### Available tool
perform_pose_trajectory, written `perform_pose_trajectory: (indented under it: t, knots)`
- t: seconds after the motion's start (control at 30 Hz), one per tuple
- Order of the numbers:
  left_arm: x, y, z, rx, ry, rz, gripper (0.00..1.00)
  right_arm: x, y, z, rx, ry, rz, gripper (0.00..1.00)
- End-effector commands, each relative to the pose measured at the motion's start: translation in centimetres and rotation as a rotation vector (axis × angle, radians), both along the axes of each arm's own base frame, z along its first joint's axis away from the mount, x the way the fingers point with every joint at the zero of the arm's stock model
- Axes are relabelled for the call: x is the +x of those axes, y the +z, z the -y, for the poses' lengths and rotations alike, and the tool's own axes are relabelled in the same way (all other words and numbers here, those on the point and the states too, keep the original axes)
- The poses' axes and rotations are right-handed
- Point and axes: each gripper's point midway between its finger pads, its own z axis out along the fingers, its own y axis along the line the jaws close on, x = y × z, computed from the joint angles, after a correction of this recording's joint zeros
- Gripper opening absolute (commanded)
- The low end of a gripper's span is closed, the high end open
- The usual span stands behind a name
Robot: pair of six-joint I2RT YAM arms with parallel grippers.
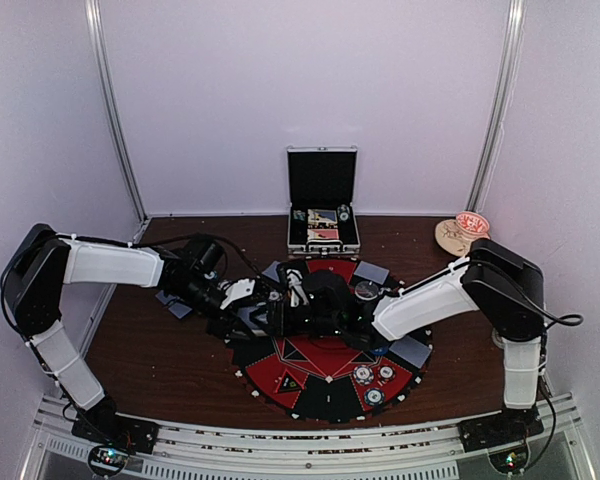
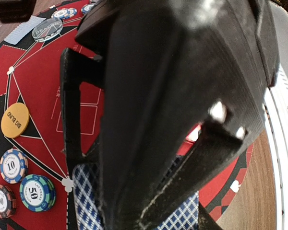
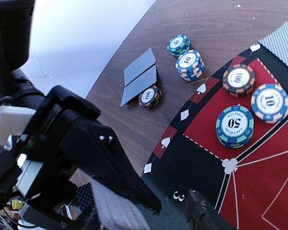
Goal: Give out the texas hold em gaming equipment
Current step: Pick up the poker card from the face-down deck piles.
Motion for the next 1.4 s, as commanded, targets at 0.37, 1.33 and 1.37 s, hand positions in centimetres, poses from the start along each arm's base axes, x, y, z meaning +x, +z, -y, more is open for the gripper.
perform_pose_trajectory:
  t: [0.37, 1.33, 1.37]
  knots:
    - [-0.4, 1.4, 0.7, -0.056, -0.035, 0.004, 0.45, 1.9, -0.4, 3.9, -0.105, -0.096, 0.028, 0.44]
    - [-0.7, 1.4, 0.7, -0.059, -0.048, 0.001, 0.45, 3.4, -3.6, 4.0, -0.121, -0.021, -0.087, 0.43]
    - [-0.7, 1.4, 0.7, -0.059, -0.049, 0.000, 0.45, 3.4, -3.6, 4.3, -0.126, -0.024, -0.083, 0.42]
